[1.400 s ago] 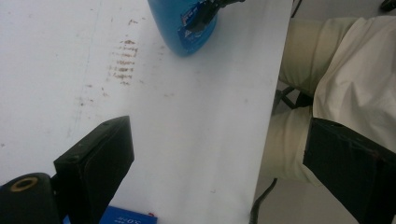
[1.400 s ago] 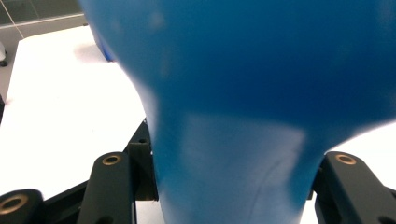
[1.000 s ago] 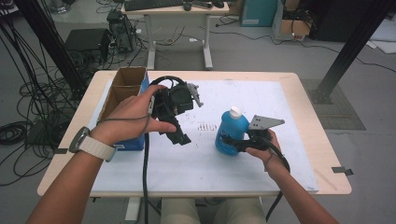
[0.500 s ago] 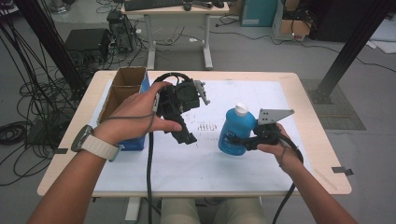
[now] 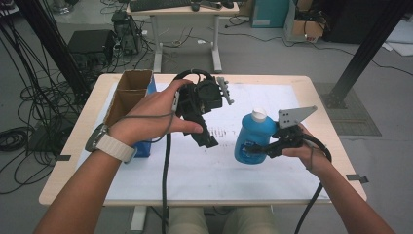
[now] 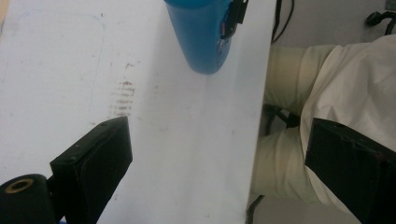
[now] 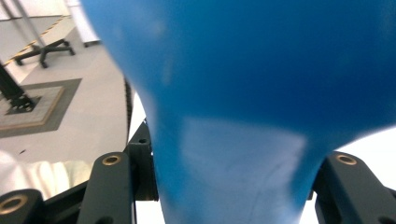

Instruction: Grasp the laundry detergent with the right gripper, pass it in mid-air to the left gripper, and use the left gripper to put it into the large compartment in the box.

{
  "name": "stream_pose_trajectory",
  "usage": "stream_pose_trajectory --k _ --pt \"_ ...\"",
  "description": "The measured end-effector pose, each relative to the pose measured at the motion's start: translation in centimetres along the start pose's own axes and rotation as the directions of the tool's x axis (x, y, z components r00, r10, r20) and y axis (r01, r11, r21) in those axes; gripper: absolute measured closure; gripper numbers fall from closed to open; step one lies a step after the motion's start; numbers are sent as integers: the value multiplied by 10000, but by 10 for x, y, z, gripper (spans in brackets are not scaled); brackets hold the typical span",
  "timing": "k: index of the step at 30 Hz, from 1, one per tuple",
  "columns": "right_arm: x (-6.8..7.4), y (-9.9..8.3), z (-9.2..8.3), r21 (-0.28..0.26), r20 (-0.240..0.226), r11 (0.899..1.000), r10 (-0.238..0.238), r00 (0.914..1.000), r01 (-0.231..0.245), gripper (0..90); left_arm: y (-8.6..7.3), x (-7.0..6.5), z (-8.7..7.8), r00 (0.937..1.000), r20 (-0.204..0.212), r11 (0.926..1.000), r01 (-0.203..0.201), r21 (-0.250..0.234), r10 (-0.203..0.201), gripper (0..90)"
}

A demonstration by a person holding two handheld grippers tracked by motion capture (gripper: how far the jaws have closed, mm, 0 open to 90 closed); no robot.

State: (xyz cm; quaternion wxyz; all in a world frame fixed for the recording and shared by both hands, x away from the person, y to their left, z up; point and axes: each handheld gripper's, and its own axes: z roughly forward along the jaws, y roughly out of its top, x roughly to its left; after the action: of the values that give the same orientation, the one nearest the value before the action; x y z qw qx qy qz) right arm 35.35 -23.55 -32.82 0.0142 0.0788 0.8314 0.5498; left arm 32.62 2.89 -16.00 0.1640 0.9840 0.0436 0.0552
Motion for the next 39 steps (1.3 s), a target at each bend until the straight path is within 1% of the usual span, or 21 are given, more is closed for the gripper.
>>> stream_pose_trajectory --k 2,3,4,5,7,9,10,14,15,16,17,18,20,21,22,23,29,31,34,37,39 --pt "1 2 -1 32 -260 10000 -87 9996 88 436 4 0 1 10000 55 10000 -59 -4 59 75" --pt "2 3 -2 78 -290 9999 -87 9995 90 436 6 0 1 9999 76 10000 -88 -8 88 75" --pt "4 3 -1 -90 -322 9999 -57 9995 54 436 7 0 1 9999 73 9999 -101 -13 101 75" --pt "5 4 -1 -85 -398 10000 -19 9992 16 436 9 0 1 9999 85 9999 -106 19 106 75" --pt "5 6 -1 -10 -630 9999 -124 9979 123 436 12 0 1 9998 122 9999 -156 34 156 75" --pt "6 7 -1 -15 -744 9999 -165 9971 165 437 15 0 2 9997 148 9998 -206 18 205 76" --pt "6 8 -1 -10 -877 9995 -310 9957 311 436 16 0 2 9996 164 9997 -222 30 221 75" --pt "6 11 0 36 -1095 9986 -530 9926 537 436 21 0 1 9994 206 9995 -294 75 293 75" --pt "6 12 1 35 -1180 9978 -654 9909 662 437 22 0 0 9992 214 9994 -325 83 323 75" --pt "6 13 1 136 -1183 9981 -585 9913 605 436 24 0 0 9992 216 9994 -325 100 323 74" --pt "5 14 1 304 -1393 9970 -657 9881 706 437 25 0 -1 9993 236 9995 -289 138 285 69" --pt "5 14 2 330 -1372 9970 -649 9884 701 436 25 1 -1 9993 229 9994 -293 168 289 60" --pt "4 15 3 407 -1494 9956 -779 9857 849 436 27 1 -1 9996 191 9995 -223 236 218 47" --pt "5 16 4 457 -1483 9955 -750 9861 826 436 28 1 -1 9995 213 9994 -222 255 217 47" --pt "6 17 5 577 -1481 9963 -548 9874 640 436 29 1 0 9996 202 9994 -215 273 209 47" --pt "5 17 6 650 -1488 9952 -624 9869 727 436 29 1 1 9997 192 9996 -145 259 140 47" --pt "5 20 12 812 -1708 9926 -751 9824 900 436 32 1 3 9995 281 9995 -134 301 125 46" --pt "4 21 13 804 -1782 9914 -875 9801 1032 437 33 1 4 9994 318 9995 -139 279 130 46" --pt "4 23 16 891 -1901 9905 -859 9780 1043 436 34 1 5 9992 381 9996 -112 252 102 46" --pt "3 25 19 1003 -1826 9891 -881 9792 1077 437 35 1 5 9990 446 9997 -66 219 56 46" --pt "2 26 21 1071 -1878 9879 -906 9780 1121 437 35 1 5 9992 400 9998 -22 180 15 46"
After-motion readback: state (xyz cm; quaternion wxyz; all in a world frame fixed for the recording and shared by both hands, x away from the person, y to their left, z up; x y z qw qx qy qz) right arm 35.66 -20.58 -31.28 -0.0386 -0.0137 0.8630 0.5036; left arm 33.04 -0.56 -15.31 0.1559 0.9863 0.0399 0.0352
